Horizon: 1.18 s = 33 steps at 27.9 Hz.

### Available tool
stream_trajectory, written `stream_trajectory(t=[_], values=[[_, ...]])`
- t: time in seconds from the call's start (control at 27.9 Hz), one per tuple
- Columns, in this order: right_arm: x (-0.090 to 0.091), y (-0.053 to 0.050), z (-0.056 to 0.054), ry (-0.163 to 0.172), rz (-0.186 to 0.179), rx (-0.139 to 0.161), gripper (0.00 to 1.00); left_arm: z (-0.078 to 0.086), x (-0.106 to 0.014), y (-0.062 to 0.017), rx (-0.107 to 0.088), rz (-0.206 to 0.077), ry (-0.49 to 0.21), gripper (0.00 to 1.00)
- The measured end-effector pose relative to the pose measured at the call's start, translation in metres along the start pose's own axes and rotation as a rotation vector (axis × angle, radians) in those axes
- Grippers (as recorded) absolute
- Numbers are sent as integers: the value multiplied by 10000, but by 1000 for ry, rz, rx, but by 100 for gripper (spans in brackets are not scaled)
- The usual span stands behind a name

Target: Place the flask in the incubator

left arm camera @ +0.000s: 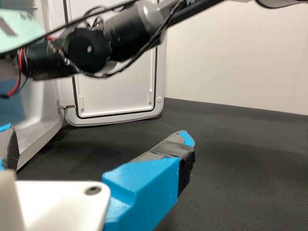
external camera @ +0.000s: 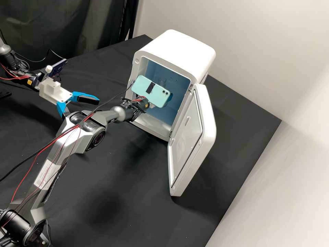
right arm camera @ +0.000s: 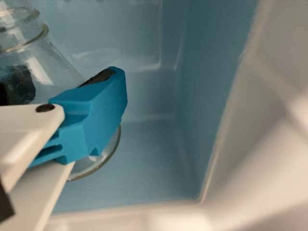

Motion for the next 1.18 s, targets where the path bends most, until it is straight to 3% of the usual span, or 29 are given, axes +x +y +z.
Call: stream_trajectory(t=[0.18,0.36,0.72,1.18], values=[[9,-121,88,-26,-27,13,0,0,0,0,0,0,0,100],[19,-147,109,-19,-12,18,0,5,2,-1,-1,0,-1,100],[53,-227,185,-29,-21,16,0,5,2,-1,-1,0,-1,100],[83,-257,229,-30,-15,16,0,16,5,-4,-1,-1,-5,100]])
